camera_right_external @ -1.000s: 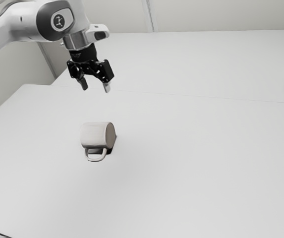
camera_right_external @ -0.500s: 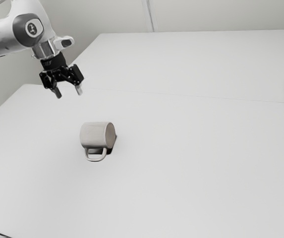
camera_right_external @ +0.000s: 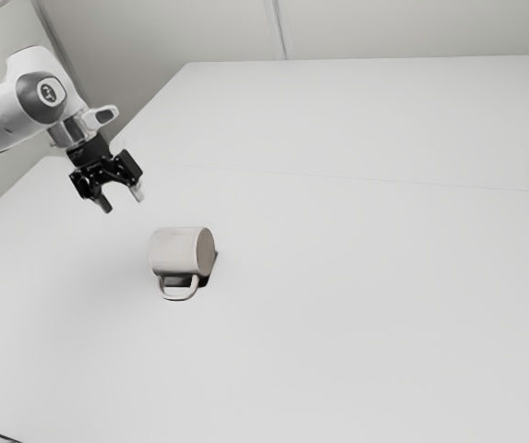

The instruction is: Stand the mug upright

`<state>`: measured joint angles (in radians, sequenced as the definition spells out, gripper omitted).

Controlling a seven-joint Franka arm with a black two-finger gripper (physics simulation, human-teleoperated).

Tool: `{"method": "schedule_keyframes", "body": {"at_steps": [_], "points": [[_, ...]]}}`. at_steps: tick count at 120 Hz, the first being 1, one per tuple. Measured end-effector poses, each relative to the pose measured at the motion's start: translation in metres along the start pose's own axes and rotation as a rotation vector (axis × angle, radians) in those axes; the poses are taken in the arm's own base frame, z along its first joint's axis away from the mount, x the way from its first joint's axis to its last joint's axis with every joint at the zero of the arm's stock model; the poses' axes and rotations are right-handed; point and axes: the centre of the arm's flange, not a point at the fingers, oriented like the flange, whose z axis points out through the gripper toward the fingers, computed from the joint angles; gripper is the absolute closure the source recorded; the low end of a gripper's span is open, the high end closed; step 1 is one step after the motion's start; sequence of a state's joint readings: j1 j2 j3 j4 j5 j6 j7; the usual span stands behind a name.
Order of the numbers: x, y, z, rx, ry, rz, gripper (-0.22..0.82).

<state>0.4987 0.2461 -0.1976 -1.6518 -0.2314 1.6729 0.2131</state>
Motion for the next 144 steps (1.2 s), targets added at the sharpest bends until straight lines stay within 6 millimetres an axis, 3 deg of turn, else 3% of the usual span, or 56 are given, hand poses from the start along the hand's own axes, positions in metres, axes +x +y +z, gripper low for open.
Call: {"method": "schedule_keyframes", "body": {"at_steps": [35, 106, 144], "points": [[0.008, -0.041, 0.056, -0.155, 0.033, 0.010, 0.00], [0.017, -0.056, 0.117, -0.438, 0.182, 0.096, 0.00], [0.015, -0.056, 0.139, -0.590, 0.264, 0.129, 0.04]]}}
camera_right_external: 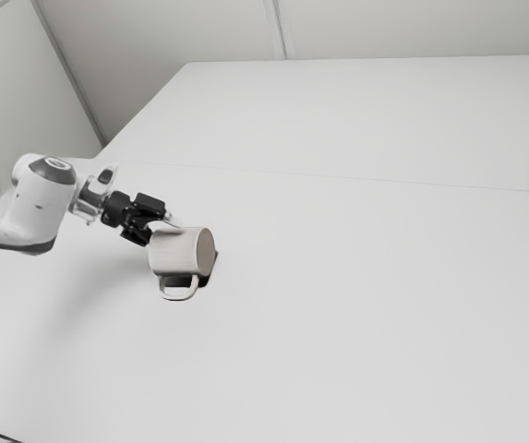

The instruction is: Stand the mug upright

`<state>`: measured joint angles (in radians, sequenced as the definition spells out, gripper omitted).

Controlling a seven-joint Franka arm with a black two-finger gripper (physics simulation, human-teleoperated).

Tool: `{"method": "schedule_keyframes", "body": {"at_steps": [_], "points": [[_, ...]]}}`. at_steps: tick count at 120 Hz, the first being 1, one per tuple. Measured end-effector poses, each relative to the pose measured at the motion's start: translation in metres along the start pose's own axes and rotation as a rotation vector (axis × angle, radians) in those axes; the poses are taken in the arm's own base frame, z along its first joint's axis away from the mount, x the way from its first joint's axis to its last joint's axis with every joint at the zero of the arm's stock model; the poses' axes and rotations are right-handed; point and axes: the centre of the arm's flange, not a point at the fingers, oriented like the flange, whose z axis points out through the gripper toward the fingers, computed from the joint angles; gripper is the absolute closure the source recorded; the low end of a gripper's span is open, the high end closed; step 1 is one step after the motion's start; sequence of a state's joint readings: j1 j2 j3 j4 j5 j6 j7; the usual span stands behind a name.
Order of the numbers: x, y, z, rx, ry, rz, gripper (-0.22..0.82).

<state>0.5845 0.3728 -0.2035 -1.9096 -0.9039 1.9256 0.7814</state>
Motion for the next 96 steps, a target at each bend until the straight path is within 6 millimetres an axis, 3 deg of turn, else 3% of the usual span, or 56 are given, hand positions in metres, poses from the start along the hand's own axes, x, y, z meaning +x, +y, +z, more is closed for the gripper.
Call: {"method": "schedule_keyframes", "body": {"at_steps": [27, 53, 72, 96], "points": [[0.001, 0.003, 0.006, -0.053, 0.027, 0.050, 0.46], [0.007, 0.033, 0.008, -0.063, 0.032, 0.141, 0.68], [0.000, 0.064, 0.003, -0.039, 0.038, 0.207, 0.74], [0.000, 0.124, 0.000, 0.058, -0.007, 0.349, 0.76]]}}
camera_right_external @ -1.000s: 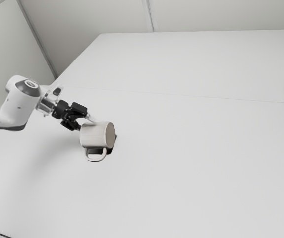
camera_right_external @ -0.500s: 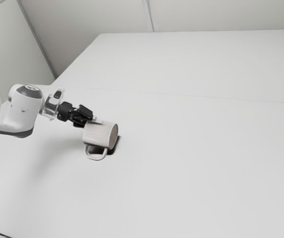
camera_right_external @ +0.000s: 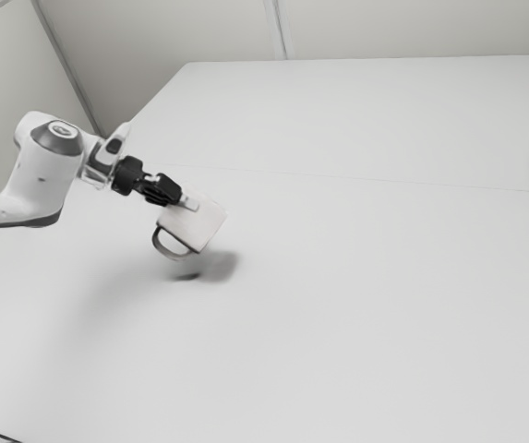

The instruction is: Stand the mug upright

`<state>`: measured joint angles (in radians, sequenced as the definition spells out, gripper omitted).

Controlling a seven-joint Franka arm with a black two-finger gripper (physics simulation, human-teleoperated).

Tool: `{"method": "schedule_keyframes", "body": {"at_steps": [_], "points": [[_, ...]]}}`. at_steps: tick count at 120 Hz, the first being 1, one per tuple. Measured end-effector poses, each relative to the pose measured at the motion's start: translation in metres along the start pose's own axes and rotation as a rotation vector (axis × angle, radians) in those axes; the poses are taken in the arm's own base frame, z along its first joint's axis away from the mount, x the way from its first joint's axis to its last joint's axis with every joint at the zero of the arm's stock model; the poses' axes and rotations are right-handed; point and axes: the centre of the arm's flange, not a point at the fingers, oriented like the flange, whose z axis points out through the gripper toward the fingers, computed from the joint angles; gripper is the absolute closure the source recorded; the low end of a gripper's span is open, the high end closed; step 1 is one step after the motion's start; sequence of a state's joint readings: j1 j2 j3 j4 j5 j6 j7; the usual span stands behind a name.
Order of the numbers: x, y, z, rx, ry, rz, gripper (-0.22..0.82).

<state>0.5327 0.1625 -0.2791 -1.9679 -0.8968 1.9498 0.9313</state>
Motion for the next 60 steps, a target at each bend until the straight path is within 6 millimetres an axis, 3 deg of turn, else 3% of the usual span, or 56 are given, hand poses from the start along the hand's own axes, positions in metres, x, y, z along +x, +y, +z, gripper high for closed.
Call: {"method": "schedule_keyframes", "body": {"at_steps": [35, 60], "points": [[0.018, 0.101, 0.022, 0.324, -0.311, 0.235, 0.77], [-0.002, 0.152, 0.050, 0.512, -0.460, 0.288, 0.78]]}}
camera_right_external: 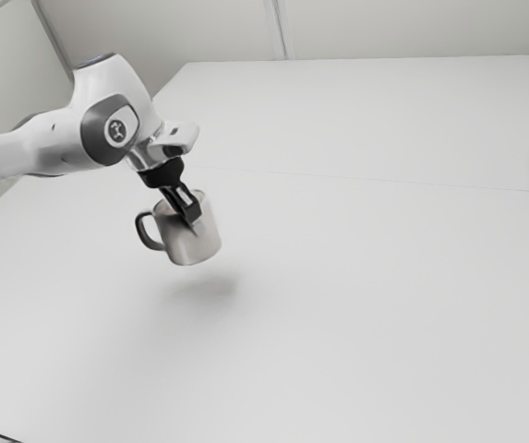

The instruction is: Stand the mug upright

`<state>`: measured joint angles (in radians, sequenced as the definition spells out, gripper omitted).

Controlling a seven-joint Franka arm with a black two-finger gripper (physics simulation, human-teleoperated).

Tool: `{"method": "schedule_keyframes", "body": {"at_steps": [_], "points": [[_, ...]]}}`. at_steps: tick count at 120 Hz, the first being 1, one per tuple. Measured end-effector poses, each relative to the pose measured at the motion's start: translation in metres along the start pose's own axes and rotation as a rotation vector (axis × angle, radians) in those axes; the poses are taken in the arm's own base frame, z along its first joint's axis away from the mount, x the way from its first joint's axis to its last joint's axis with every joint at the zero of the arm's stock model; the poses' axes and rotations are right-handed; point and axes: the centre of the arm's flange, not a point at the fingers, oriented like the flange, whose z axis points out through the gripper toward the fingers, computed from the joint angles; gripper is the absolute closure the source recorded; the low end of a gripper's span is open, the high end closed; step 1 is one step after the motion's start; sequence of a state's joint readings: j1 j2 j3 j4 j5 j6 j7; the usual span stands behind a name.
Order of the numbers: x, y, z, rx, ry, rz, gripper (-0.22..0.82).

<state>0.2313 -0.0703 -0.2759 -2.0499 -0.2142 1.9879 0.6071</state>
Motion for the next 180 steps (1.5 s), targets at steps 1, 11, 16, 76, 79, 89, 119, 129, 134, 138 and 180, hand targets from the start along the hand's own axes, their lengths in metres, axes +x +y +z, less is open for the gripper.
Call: {"method": "schedule_keyframes", "body": {"at_steps": [1, 11, 16, 76, 79, 89, 119, 129, 134, 138, 180], "points": [[0.000, 0.002, 0.001, 0.006, -0.004, 0.000, 0.78], [-0.007, 0.021, 0.004, 0.061, -0.035, -0.013, 0.78], [-0.012, 0.029, 0.006, 0.091, -0.047, -0.022, 0.78], [-0.046, 0.075, 0.071, 0.311, 0.032, -0.136, 0.78], [-0.049, 0.075, 0.077, 0.313, 0.040, -0.144, 0.78], [-0.054, 0.074, 0.089, 0.318, 0.070, -0.171, 0.78], [-0.053, 0.066, 0.112, 0.306, 0.112, -0.250, 0.78], [-0.053, 0.063, 0.118, 0.301, 0.114, -0.273, 0.78], [-0.053, 0.061, 0.122, 0.296, 0.112, -0.283, 0.78], [-0.053, 0.060, 0.124, 0.293, 0.109, -0.291, 0.78], [-0.051, 0.058, 0.138, 0.275, 0.101, -0.332, 0.50]]}}
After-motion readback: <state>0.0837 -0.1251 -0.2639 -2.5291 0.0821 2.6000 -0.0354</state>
